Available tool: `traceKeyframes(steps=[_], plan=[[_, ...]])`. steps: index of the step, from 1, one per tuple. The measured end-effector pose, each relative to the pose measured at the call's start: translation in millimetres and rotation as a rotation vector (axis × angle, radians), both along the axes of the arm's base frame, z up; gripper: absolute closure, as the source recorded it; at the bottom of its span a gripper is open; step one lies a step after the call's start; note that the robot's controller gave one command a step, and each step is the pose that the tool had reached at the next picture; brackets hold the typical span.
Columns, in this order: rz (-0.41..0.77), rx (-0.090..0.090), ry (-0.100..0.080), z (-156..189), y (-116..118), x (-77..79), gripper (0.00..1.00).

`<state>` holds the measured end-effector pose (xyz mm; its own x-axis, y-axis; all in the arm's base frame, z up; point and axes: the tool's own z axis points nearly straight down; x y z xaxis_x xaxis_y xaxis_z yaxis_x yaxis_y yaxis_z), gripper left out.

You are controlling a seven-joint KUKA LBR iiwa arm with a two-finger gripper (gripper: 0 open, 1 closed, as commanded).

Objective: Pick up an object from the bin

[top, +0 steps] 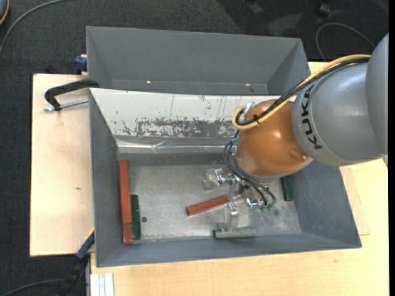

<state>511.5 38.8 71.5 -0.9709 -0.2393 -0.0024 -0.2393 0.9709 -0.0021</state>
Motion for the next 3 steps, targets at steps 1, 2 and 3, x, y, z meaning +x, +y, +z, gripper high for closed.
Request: traceKeyframes(steps=[1,2,3], plan=[[0.004,0.003,0.002,-0.9,3.7,-0.8,1.0],[0.265,0.003,-0.004,57.0,22.9,-14.9,1.0],[0.271,0.003,-0.014,195.8,52.1,7.5,1.0]])
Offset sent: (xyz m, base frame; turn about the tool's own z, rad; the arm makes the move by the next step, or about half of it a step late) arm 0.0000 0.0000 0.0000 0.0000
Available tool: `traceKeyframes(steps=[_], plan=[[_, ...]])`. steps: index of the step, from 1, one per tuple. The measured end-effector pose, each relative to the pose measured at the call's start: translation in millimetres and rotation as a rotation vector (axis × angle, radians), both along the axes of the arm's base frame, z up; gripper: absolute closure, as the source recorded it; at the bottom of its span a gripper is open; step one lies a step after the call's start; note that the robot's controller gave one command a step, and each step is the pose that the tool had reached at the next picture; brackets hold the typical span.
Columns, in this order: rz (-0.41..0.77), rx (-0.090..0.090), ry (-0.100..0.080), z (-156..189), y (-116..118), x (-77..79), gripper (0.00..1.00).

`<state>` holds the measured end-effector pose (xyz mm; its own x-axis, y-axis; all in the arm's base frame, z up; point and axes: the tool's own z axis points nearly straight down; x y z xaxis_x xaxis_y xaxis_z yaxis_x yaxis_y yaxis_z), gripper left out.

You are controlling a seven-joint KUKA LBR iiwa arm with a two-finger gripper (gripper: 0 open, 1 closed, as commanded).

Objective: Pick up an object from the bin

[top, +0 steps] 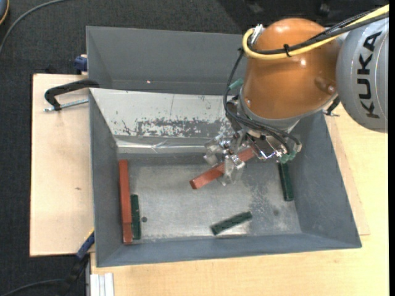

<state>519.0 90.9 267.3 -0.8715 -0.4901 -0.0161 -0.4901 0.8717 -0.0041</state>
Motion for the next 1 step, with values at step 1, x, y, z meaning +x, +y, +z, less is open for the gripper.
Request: traceKeyframes(steps=[1], plan=[[0.123,-0.002,0.007,-2.7,13.6,12.1,1.0]])
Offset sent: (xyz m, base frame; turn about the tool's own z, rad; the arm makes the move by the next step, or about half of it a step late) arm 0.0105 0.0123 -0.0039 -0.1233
